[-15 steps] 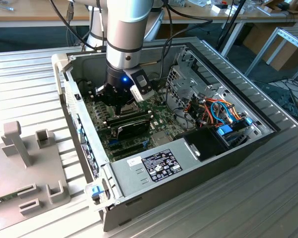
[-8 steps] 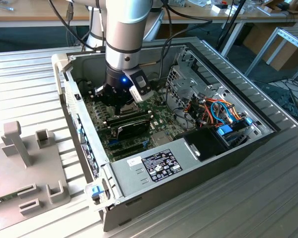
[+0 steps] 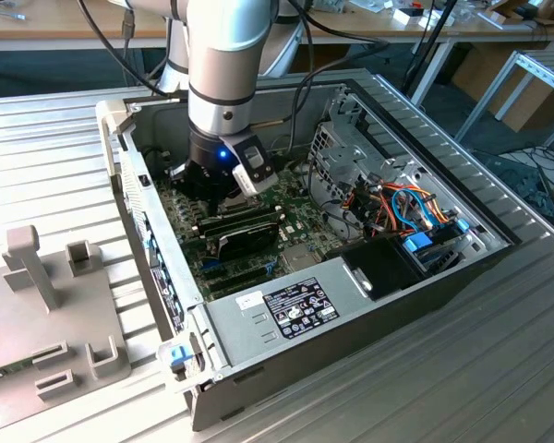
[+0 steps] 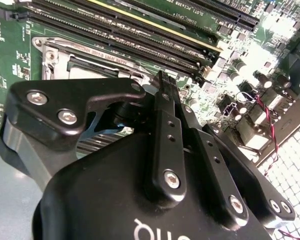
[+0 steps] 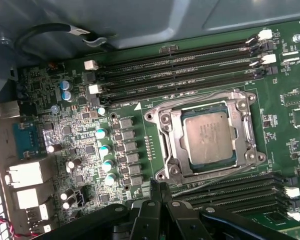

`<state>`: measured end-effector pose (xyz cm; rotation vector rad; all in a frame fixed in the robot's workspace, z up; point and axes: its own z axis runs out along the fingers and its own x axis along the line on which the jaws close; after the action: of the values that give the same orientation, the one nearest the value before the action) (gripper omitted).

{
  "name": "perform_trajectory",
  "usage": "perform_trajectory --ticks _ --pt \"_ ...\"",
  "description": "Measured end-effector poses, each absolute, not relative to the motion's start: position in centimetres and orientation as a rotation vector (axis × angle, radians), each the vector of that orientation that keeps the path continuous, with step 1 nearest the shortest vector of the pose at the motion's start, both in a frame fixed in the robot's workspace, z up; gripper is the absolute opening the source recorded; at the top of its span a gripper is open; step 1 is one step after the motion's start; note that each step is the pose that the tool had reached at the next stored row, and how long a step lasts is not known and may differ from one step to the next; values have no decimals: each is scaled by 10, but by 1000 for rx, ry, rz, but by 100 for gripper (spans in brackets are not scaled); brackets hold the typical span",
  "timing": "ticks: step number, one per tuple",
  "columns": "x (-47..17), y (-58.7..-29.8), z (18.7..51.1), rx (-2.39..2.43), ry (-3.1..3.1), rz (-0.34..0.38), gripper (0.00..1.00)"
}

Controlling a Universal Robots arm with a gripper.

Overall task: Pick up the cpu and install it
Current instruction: 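Install the second cpu locking lever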

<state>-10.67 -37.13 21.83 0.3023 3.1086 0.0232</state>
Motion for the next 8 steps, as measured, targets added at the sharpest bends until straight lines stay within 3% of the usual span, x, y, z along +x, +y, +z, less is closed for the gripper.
perform_trajectory --ticks 8 --pt "-107 -371 217 303 3109 36 11"
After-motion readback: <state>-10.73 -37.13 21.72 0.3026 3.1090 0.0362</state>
